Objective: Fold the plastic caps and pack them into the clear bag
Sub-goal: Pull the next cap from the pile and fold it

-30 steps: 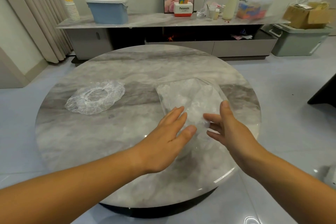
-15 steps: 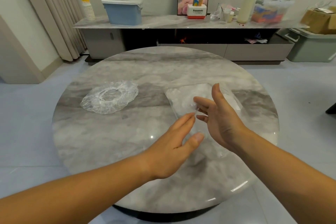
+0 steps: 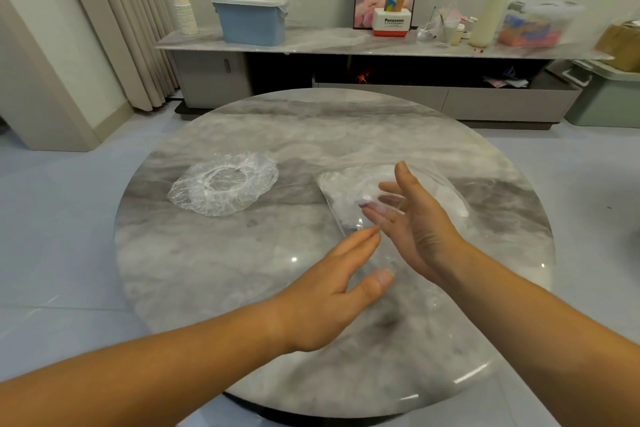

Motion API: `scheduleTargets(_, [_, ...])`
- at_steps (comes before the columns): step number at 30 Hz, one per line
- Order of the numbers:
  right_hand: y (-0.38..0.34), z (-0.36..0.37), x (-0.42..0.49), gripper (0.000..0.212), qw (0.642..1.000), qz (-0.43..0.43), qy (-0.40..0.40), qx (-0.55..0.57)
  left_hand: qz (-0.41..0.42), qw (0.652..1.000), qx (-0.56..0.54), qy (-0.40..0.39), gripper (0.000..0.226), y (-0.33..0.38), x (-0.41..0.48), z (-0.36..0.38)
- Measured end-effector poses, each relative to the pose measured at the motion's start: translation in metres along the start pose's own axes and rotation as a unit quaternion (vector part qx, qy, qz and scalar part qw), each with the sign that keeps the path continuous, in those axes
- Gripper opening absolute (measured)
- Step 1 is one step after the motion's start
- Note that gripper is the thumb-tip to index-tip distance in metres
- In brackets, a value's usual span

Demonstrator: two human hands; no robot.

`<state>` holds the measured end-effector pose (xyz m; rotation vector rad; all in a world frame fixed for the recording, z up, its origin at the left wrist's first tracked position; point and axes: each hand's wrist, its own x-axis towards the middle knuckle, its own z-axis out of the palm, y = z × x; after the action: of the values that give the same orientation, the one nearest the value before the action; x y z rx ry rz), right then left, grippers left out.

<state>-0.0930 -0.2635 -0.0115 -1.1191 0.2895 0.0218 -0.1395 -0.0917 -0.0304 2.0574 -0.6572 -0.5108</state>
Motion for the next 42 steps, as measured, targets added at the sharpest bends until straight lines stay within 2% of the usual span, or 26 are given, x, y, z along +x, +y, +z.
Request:
scheduleTargets(6, [0.004,0.001,-0.001,0.075,1.000,-0.001,0.009,0.004,0.000,1.000,0.021,-0.013,0.082,-0.002,-0.005,-0.004])
scheduleTargets(12, [0.004,0.001,0.004,0.112,0.998,0.046,-0.043,-0.008,-0.002,0.999,0.025,-0.023,0.076,-0.003,-0.008,-0.008])
scheduleTargets(14, [0.003,0.003,0.002,0.117,0.996,0.058,-0.057,-0.023,0.000,0.999,0.031,-0.027,0.078,-0.003,-0.010,-0.010])
scheduleTargets(17, [0.002,0.003,0.000,0.108,0.996,0.057,-0.063,-0.018,-0.001,0.999,0.037,-0.028,0.076,-0.007,-0.010,-0.011])
scheduleTargets(21, [0.001,-0.003,-0.009,0.078,0.998,0.040,-0.049,0.006,0.000,0.999,0.041,-0.028,0.077,-0.008,-0.007,-0.012])
scheduleTargets(27, [0.000,-0.019,-0.037,0.056,1.000,0.020,-0.022,0.001,0.021,0.999,0.028,-0.023,0.080,-0.004,0.004,-0.009])
scheduleTargets(29, [-0.001,-0.023,-0.048,0.046,0.999,-0.006,0.008,-0.033,0.023,0.999,0.012,-0.023,0.078,-0.003,0.009,-0.006])
scheduleTargets(31, [-0.002,-0.026,-0.057,0.036,0.989,-0.063,0.065,-0.114,0.027,0.999,-0.007,-0.023,0.082,0.000,0.012,-0.002])
scheduleTargets(33, [-0.004,-0.024,-0.065,0.032,0.967,-0.132,0.117,-0.186,0.036,0.998,-0.035,-0.024,0.072,0.000,0.014,-0.001])
scheduleTargets(34, [-0.004,-0.021,-0.069,0.033,0.959,-0.162,0.118,-0.202,0.044,0.998,-0.049,-0.020,0.065,-0.001,0.014,-0.001])
scheduleTargets(36, [-0.003,-0.013,-0.077,0.034,0.945,-0.221,0.073,-0.229,0.062,0.996,-0.068,0.015,0.049,-0.004,0.012,-0.006])
scheduleTargets(38, [0.004,-0.006,-0.086,0.035,0.925,-0.259,-0.015,-0.277,0.066,0.992,-0.059,0.086,0.034,-0.015,0.008,-0.020])
scheduleTargets(40, [0.017,0.002,-0.092,0.035,0.904,-0.234,-0.110,-0.341,0.042,0.987,0.034,0.148,0.029,-0.039,0.005,-0.043])
scheduleTargets(42, [0.033,0.006,-0.092,0.034,0.861,-0.176,-0.181,-0.442,-0.037,0.972,0.159,0.167,0.031,-0.069,0.003,-0.073])
